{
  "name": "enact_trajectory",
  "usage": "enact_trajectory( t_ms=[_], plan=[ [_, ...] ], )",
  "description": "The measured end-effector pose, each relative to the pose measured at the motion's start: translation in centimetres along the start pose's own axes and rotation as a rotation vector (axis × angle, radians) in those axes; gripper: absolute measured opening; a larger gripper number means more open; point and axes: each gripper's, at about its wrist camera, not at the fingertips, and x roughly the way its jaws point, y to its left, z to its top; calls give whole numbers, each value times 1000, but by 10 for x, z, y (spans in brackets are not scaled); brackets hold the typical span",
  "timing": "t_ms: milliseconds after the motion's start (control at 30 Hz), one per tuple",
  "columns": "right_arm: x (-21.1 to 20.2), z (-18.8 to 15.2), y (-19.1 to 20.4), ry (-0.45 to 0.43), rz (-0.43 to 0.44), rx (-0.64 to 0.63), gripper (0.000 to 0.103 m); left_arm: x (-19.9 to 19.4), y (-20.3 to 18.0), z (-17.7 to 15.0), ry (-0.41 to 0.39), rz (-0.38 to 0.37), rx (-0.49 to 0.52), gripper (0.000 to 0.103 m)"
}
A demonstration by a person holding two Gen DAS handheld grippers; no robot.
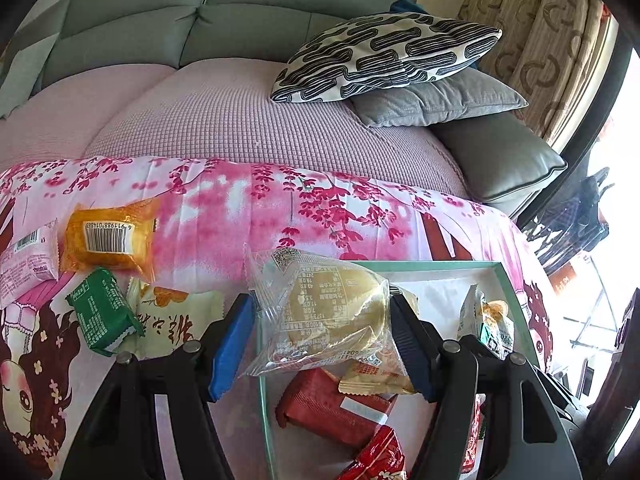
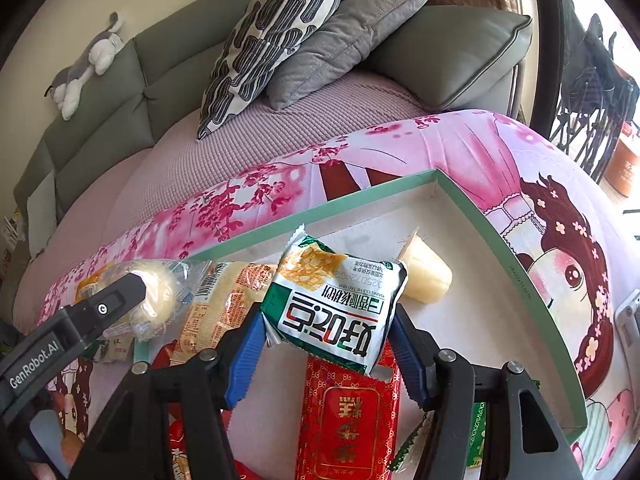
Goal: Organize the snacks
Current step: 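Carry the green-and-white packet with the right gripper while the left carries the bun bag over the tray, then release the green-and-white packet with the right gripper while the left releases the bun bag into the tray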
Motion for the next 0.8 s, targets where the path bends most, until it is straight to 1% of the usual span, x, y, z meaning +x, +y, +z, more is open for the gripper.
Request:
enact_trajectory(
  t_ms=[133, 300, 467, 567, 700, 800],
  plan=[
    [3, 0, 1, 11, -20, -9, 65, 5, 1, 0, -7, 5, -1, 70],
    [4, 0, 2, 28, -30, -12, 67, 8, 0, -2, 3, 12, -3, 70],
    [0, 1, 3, 23, -41, -23, 69, 5, -1, -2, 16, 12, -24, 78],
    [-4, 1, 6, 19, -44, -39, 74, 4, -1, -3, 33, 3, -37, 78],
    [-10, 1, 11, 22, -66, -67, 75, -3, -2, -3, 48, 1, -43, 79],
    [-16, 1, 12, 26, -72, -68, 75, -12, -5, -3, 44, 12, -33, 79]
  ],
)
